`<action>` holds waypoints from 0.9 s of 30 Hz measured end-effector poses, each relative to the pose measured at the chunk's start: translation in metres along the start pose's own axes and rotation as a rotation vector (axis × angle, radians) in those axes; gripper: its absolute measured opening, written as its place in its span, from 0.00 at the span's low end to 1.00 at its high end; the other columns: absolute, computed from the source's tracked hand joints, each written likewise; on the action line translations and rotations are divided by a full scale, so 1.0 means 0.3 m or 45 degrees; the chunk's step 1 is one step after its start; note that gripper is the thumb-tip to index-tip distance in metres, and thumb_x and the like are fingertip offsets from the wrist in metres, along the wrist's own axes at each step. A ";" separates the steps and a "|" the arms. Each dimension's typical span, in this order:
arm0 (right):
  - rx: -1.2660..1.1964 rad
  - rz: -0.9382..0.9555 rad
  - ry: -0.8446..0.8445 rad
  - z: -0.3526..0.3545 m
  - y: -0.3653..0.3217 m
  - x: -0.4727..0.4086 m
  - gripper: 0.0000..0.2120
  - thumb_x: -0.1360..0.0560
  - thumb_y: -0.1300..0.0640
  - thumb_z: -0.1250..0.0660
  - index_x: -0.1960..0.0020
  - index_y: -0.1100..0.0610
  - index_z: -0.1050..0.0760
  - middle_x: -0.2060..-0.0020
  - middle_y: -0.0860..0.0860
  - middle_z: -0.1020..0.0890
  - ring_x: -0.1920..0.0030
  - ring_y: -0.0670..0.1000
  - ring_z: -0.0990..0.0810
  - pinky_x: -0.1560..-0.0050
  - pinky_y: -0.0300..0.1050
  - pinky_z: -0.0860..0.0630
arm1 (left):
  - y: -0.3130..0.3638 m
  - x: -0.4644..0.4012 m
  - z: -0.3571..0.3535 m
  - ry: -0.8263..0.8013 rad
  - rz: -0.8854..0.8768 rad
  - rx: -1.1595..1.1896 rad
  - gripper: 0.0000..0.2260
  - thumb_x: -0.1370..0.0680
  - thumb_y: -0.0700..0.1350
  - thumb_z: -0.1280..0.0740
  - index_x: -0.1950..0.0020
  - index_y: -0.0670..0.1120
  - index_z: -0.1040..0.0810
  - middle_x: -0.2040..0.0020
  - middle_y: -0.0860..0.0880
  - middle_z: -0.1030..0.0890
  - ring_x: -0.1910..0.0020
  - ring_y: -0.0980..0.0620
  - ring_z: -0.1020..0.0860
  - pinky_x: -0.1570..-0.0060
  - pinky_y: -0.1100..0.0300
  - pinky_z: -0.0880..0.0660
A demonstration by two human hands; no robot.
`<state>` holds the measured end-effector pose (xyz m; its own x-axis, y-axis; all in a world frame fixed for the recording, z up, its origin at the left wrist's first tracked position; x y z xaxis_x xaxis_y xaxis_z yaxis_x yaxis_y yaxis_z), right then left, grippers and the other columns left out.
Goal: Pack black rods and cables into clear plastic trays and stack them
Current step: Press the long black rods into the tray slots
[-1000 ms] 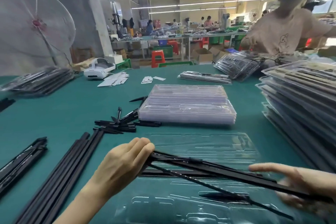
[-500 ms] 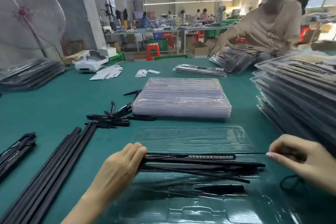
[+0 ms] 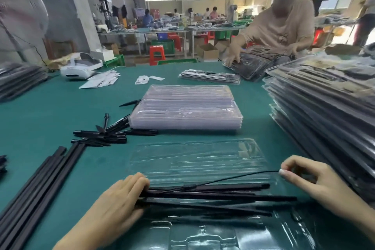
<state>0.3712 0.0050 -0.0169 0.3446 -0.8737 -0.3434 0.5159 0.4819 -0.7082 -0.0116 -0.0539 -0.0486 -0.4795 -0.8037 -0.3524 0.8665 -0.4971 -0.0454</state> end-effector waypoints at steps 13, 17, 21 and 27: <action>0.340 0.059 -0.312 -0.050 0.005 0.036 0.10 0.31 0.39 0.30 0.57 0.43 0.25 0.62 0.41 0.22 0.67 0.41 0.28 0.65 0.30 0.32 | -0.020 0.047 0.023 -0.303 0.165 0.105 0.13 0.22 0.65 0.49 0.51 0.57 0.34 0.53 0.64 0.30 0.51 0.66 0.36 0.48 0.66 0.40; 0.365 0.030 -0.377 -0.066 0.009 0.037 0.15 0.33 0.33 0.32 0.52 0.39 0.25 0.57 0.40 0.20 0.62 0.43 0.22 0.61 0.37 0.26 | -0.026 0.062 0.001 -0.332 0.322 0.234 0.23 0.28 0.69 0.63 0.49 0.58 0.37 0.47 0.64 0.36 0.43 0.65 0.41 0.39 0.63 0.46; 0.417 0.014 -0.374 -0.077 0.019 0.050 0.14 0.30 0.30 0.37 0.53 0.37 0.25 0.56 0.39 0.22 0.58 0.42 0.21 0.58 0.41 0.24 | -0.008 0.051 0.003 -0.242 0.388 0.212 0.21 0.28 0.67 0.62 0.50 0.58 0.37 0.43 0.64 0.41 0.42 0.64 0.43 0.40 0.64 0.49; 0.464 0.003 -0.336 -0.102 0.017 0.049 0.18 0.32 0.27 0.39 0.51 0.37 0.26 0.53 0.36 0.22 0.56 0.39 0.21 0.57 0.41 0.23 | 0.019 0.028 -0.004 -0.324 0.280 0.241 0.15 0.22 0.55 0.45 0.36 0.69 0.36 0.37 0.66 0.37 0.39 0.66 0.40 0.40 0.61 0.45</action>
<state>0.3549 -0.0076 -0.0445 0.5098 -0.8484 -0.1424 0.7411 0.5172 -0.4281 -0.0105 -0.0631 -0.0531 -0.3251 -0.9414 -0.0899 0.9229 -0.3366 0.1871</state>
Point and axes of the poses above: each hand's wrist, its own x-axis away from the middle knuckle, its own z-axis out of the back of the hand, y = z × x, the point moved 4 cm from there along -x, towards the middle knuckle
